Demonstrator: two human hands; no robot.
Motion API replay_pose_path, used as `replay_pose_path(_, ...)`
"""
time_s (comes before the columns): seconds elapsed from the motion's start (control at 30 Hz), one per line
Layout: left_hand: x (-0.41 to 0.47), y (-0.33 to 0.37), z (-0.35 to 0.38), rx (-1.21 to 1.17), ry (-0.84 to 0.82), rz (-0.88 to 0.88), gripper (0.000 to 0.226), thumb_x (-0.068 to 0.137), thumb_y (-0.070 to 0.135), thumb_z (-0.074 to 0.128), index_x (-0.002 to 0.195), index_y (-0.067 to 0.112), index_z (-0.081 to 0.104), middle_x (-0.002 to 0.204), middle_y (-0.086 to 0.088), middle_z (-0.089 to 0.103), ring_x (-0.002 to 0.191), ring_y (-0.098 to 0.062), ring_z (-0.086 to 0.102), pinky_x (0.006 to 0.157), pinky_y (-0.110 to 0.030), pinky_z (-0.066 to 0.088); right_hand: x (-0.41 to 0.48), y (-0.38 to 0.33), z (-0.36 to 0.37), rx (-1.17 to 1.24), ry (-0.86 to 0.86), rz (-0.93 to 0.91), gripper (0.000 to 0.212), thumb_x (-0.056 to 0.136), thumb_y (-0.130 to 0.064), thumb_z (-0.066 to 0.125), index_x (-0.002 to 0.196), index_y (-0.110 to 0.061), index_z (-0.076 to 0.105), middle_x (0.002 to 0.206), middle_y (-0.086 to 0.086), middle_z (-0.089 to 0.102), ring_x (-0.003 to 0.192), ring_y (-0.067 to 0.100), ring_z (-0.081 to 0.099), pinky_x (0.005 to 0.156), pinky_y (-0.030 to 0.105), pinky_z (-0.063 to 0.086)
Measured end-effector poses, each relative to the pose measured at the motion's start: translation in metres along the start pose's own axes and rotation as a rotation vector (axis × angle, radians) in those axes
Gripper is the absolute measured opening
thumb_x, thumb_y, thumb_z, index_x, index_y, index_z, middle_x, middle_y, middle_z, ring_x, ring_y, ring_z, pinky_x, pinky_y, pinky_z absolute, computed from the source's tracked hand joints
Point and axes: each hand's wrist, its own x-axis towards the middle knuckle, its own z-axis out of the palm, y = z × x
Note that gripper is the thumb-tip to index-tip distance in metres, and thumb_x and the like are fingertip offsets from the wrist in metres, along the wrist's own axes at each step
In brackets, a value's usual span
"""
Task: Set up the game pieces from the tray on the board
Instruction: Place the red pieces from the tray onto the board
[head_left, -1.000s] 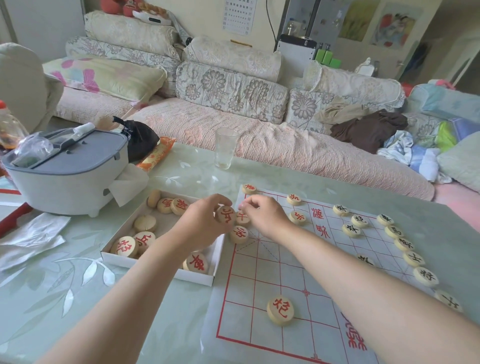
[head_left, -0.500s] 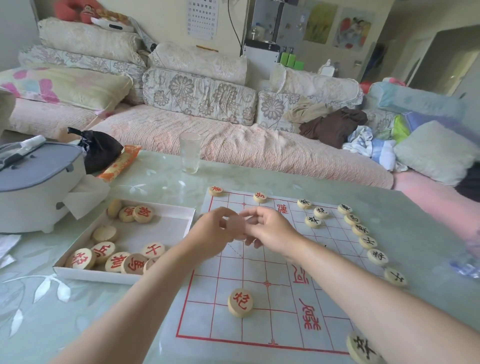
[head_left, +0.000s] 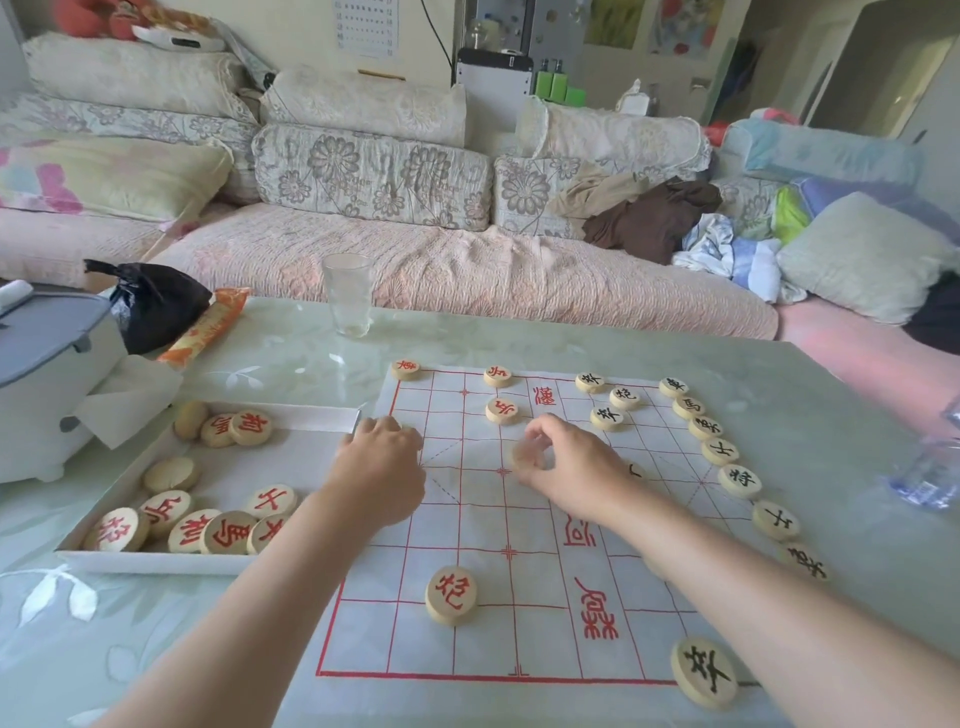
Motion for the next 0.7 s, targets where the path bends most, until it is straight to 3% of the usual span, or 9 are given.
replay_pose_path(0.13, -0.002, -0.003, 0.005, 0.129, -0.066, -0.005, 0.041, 0.093, 0.035, 0.045, 0.131, 0.020, 0.048, 0.136, -0.005, 0.040, 0.130, -0.024, 0.032, 0.106, -0.037, 0.027, 0.007, -0.007, 0.010, 0.004, 0.003, -0.058, 0.022, 0.083, -0.050, 0.066, 0.097, -0.035, 0.057, 0.103, -0.017, 0.060, 0.094, 0.008, 0.057, 0.071, 0.025, 0.043)
replay_pose_path(0.4, -0.001, -0.011, 0.003, 0.073, -0.046, 0.028, 0.037, 0.094, 0.035, 0.044, 0.128, 0.022, 0.052, 0.138, -0.001, 0.042, 0.129, -0.022, 0.036, 0.105, -0.037, 0.030, 0.008, -0.021, 0.013, -0.199, -0.046, -0.114, 0.029, 0.092, -0.053, 0.052, 0.109, -0.031, 0.058, 0.122, -0.007, 0.048, 0.106, 0.017, 0.056, 0.081, 0.032, 0.043)
replay_pose_path(0.6, 0.001, -0.022, -0.006, -0.028, -0.001, 0.035, 0.037, 0.092, 0.035, 0.048, 0.129, 0.028, 0.052, 0.129, 0.002, 0.052, 0.122, -0.022, 0.043, 0.102, -0.036, 0.033, 0.007, -0.037, 0.013, -0.179, -0.054, -0.152, 0.029, 0.092, -0.041, 0.054, 0.120, -0.032, 0.056, 0.134, -0.005, 0.045, 0.117, 0.018, 0.054, 0.091, 0.035, 0.045)
replay_pose_path(0.7, -0.002, -0.034, -0.017, -0.093, 0.025, 0.030, 0.033, 0.092, 0.031, 0.051, 0.124, 0.030, 0.057, 0.121, 0.002, 0.057, 0.117, -0.021, 0.047, 0.097, -0.034, 0.038, 0.011, -0.060, 0.011, -0.098, -0.053, -0.184, 0.025, 0.092, -0.035, 0.056, 0.116, -0.031, 0.061, 0.121, -0.007, 0.053, 0.110, 0.014, 0.054, 0.087, 0.032, 0.044)
